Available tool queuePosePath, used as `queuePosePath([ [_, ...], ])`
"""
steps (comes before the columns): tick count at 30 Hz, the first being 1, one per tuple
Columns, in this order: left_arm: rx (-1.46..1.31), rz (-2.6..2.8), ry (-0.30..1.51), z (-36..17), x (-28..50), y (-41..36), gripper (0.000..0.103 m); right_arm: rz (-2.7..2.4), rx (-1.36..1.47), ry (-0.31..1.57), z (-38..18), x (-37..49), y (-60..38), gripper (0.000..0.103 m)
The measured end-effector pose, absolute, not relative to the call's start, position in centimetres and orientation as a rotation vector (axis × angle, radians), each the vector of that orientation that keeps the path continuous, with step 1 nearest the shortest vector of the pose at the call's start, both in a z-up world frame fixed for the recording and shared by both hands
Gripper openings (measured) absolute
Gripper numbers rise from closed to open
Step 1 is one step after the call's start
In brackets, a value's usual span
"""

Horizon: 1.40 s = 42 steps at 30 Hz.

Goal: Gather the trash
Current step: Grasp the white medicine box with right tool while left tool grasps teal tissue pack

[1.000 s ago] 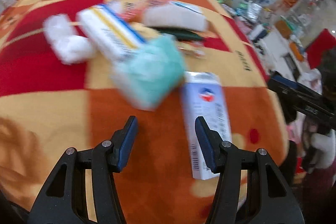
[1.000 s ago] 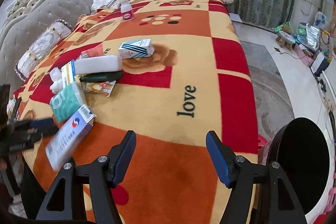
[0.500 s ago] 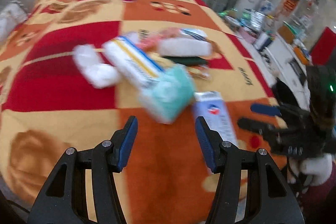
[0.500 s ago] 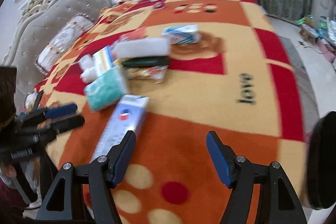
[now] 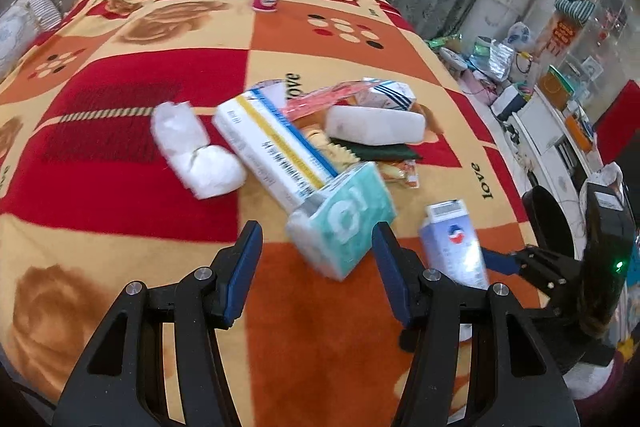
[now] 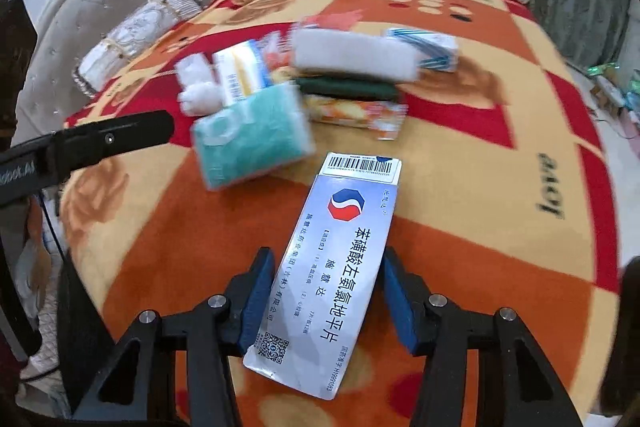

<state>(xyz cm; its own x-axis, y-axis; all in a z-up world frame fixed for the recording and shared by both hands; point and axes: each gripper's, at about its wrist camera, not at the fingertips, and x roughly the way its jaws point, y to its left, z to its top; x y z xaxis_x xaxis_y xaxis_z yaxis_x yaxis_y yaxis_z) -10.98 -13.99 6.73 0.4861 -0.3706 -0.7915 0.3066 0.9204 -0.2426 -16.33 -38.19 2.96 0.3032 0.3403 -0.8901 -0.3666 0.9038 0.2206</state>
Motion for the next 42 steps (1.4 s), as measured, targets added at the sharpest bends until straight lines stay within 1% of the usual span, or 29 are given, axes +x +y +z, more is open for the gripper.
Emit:
queuePosePath([
  [7,-0.016,-0.414,1.01,5.1,-9.3,-16.5,0.056,0.334,0.045,1.188,2.6,-15.8,-45.0,0.051],
  [10,0.007,-0.408,1.011,4.7,-9.2,-17.2,0.056,0.323,0.071,1.192,2.6,-15.8,-46.1,0.052],
  [12,0.01,-0.407,1.014,4.5,-9.3,-17.4,0.056,0.319,0.075,1.193,2.6,-15.8,-46.4,0.056],
  [15,0.018,-0.41,1.02,4.3,-9.7,-17.9,0.055,0.32,0.069,1.189,2.5,-16.0,-46.2,0.056],
  [16,0.02,-0.417,1.025,4.1,-9.9,-18.1,0.052,0.321,0.061,1.186,2.5,-16.1,-46.0,0.056],
  [17,0.024,-0.424,1.03,4.0,-10.1,-18.2,0.044,0.325,0.057,1.185,2.5,-16.2,-45.9,0.056],
  [19,0.034,-0.431,1.048,3.6,-10.3,-18.5,0.039,0.331,0.048,1.183,2.5,-16.3,-45.6,0.056],
  [22,0.016,-0.423,1.041,3.8,-10.5,-18.4,0.025,0.334,0.03,1.175,2.4,-16.3,-45.5,0.056],
  [25,-0.008,-0.43,1.044,4.2,-10.7,-18.4,0.017,0.338,0.021,1.166,2.5,-16.3,-45.5,0.05],
  [29,0.006,-0.438,1.026,4.9,-11.5,-19.0,0.015,0.339,0.027,1.144,3.2,-16.3,-46.0,0.048],
  [42,0.02,-0.471,0.964,7.4,-12.7,-21.2,0.014,0.317,0.063,1.095,4.9,-16.4,-48.4,0.048],
])
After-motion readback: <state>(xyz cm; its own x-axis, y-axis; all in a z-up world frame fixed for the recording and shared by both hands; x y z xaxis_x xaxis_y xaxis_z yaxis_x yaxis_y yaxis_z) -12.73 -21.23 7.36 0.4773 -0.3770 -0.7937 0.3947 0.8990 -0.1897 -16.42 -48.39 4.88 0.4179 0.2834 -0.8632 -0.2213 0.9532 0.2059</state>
